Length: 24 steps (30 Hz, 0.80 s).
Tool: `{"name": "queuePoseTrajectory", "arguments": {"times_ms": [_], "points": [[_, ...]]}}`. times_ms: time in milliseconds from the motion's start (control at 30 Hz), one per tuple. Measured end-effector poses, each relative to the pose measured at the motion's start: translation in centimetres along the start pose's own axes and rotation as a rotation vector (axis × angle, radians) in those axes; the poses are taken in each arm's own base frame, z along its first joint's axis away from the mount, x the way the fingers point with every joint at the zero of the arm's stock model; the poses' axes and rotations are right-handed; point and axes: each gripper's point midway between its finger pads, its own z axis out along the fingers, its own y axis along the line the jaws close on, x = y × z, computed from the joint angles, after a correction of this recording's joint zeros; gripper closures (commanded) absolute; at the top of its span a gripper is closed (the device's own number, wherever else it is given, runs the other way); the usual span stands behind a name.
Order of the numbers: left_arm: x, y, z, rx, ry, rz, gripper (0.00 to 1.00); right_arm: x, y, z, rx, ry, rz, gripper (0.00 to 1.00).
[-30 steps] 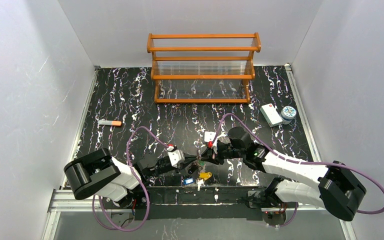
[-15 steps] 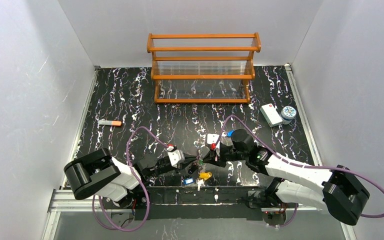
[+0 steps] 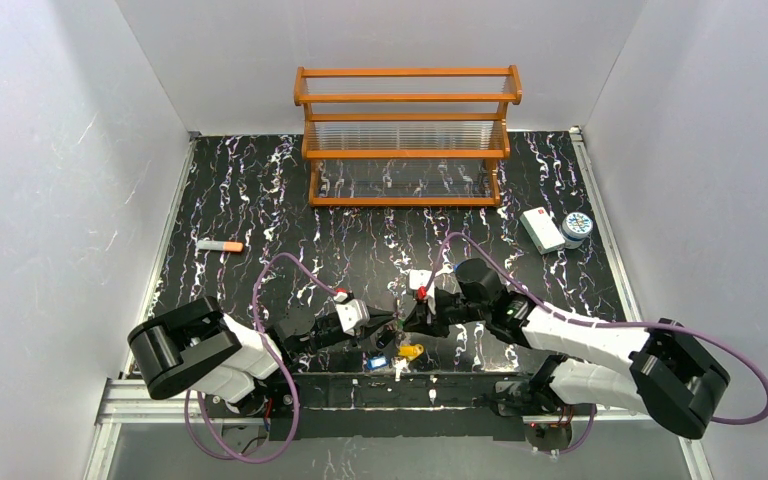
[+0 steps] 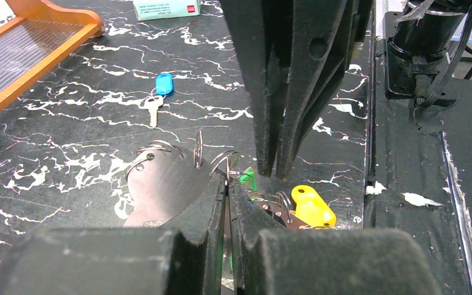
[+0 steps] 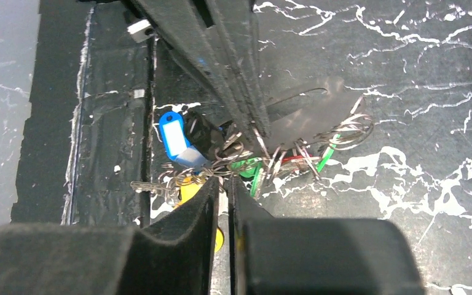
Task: Put the keys on the keyring
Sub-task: Adjust the key on the keyring.
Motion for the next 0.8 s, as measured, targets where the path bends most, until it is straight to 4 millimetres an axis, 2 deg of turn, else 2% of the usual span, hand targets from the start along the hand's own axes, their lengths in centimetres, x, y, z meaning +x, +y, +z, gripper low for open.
{"name": "queuePoseTrajectory", "arguments": {"times_ms": [200,400,567,800], "points": [[0.0,0.0,0.0,0.0,0.0,0.0,1.0,0.4,-1.7,0.6,0.064,0.033,0.024,0.7],[0.0,0.0,0.0,-0.001,0.0,-0.004,1.0,-0.1,-2.8,0.6,0.113,0.033,0.015,0.67],[0.0,0.0,0.0,-0.003,0.001,-0.005,1.0,-0.3,-3.4,0.4,0.15,0.032,0.008,0.63],[0.0,0.0,0.0,-0.002,0.001,-0.007,1.0,-1.1,-4.0,0.3,0.181,0.01,-0.021,0.62]]}}
